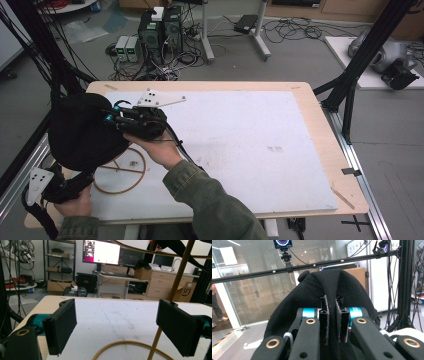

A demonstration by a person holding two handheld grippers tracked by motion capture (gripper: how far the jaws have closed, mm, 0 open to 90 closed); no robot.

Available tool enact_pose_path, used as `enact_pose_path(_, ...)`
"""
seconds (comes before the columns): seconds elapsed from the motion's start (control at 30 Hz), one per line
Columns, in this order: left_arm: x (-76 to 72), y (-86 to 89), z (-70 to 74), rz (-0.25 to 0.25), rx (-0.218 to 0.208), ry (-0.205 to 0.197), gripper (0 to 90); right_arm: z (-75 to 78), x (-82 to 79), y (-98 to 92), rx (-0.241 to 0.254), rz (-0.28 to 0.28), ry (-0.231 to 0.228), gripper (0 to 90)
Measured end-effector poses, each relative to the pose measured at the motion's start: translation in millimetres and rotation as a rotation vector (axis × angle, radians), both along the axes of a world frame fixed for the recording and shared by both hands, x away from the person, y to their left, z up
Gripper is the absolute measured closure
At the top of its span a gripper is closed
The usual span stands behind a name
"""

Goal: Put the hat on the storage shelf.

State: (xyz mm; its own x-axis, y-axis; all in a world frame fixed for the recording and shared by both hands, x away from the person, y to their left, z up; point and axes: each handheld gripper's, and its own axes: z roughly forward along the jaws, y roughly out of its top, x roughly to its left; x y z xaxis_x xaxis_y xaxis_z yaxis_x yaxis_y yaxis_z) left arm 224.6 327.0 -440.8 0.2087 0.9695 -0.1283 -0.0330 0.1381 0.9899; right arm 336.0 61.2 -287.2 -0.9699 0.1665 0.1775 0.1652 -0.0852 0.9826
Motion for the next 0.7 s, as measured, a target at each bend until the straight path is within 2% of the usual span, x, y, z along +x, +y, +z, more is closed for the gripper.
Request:
enact_pose_path(0.27, 0.0, 0.0, 0.1, 0.001, 0.000, 0.000, 17.0, -1.7, 0.1, 1.8, -0.005, 0.015, 0.010, 79.2)
enact_pose_path(0.37, 0.0, 0.0, 0.1, 0.002, -0.002, -0.002, 17.0, -1.8, 0.2, 2.5, 0.008, 0.030, 0.012, 73.5)
enact_pose_path(0.47, 0.0, -0.2, -0.1, -0.002, 0.003, 0.000, 17.0, -1.1, -0.3, 2.2, 0.014, 0.035, 0.007, 72.4)
enact_pose_path(0.63, -0.3, -0.3, 0.0, 0.000, 0.004, -0.001, 17.0, -0.4, 1.8, -0.2, 0.019, 0.027, 0.016, 69.7)
enact_pose_path(0.7, -0.6, -0.3, 0.0, 0.000, 0.005, -0.002, 17.0, 0.5, 2.2, -1.8, 0.024, 0.023, 0.021, 65.5)
